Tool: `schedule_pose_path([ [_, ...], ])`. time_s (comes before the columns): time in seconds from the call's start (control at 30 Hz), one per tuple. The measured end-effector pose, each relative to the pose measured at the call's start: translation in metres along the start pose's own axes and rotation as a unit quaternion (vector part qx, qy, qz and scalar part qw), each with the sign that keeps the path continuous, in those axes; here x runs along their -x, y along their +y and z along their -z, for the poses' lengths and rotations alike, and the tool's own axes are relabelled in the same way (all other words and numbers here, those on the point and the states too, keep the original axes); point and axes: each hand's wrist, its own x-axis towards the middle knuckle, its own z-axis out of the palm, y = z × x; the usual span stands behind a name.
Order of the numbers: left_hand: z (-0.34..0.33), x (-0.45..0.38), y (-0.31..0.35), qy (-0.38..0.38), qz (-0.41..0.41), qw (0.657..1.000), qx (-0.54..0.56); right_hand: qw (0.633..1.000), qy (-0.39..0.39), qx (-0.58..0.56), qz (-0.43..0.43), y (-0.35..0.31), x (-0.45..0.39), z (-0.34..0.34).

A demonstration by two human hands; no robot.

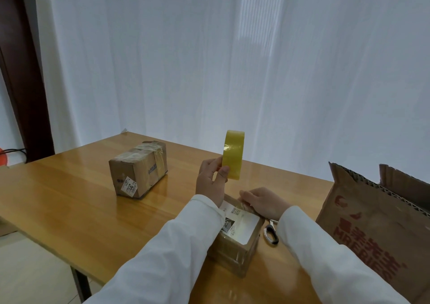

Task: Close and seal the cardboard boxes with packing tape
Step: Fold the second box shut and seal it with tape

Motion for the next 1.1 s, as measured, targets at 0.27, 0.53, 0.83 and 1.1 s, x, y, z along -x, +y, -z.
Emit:
schedule_pose_path([
  [0.27,0.001,0.001,0.000,0.001,0.006,1.000,-0.010,0.962,0.054,-0.263,-0.053,-0.007,0.004,0.008],
  [0.53,0.000,-0.001,-0.003,-0.011,-0.007,0.999,-0.029,0.998,-0.015,0.035,-0.058,0.002,-0.008,-0.010],
  [0.83,0.000,-0.001,-0.004,-0.016,-0.009,1.000,-0.018,0.996,-0.046,0.072,-0.031,-0.009,0.001,-0.001],
  [1.1,0.020,-0.010,0.016,-0.156,0.066,0.985,-0.022,0.958,0.222,-0.173,0.059,-0.009,0.006,0.041],
])
